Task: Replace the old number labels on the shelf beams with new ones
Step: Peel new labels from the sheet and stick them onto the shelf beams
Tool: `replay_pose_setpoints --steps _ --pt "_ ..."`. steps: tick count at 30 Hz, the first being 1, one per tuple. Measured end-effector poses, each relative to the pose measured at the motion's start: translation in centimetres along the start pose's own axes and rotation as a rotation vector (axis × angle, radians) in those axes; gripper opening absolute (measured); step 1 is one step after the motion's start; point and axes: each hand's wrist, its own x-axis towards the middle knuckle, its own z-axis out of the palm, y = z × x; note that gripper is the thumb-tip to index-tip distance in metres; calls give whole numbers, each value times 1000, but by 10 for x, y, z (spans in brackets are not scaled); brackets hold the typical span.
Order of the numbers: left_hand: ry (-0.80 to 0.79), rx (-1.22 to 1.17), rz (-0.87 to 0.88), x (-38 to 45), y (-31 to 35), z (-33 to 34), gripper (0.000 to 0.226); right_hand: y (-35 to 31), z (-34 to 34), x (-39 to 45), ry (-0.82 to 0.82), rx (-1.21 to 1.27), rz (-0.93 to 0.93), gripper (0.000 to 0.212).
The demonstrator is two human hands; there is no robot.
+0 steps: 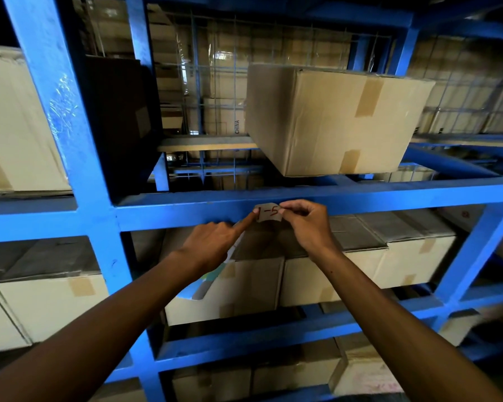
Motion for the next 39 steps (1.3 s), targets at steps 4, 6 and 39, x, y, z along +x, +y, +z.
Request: replay_pose_setpoints --steps 4,6,39 --pt "22 23 4 1 -2 8 93 3 0 4 8 -17 -4 16" --pt "27 29 1 -1 -2 11 93 4 1 5 16 -42 -15 16" --pt "33 109 -40 1 14 1 97 6 -8 14 27 -296 -143 15"
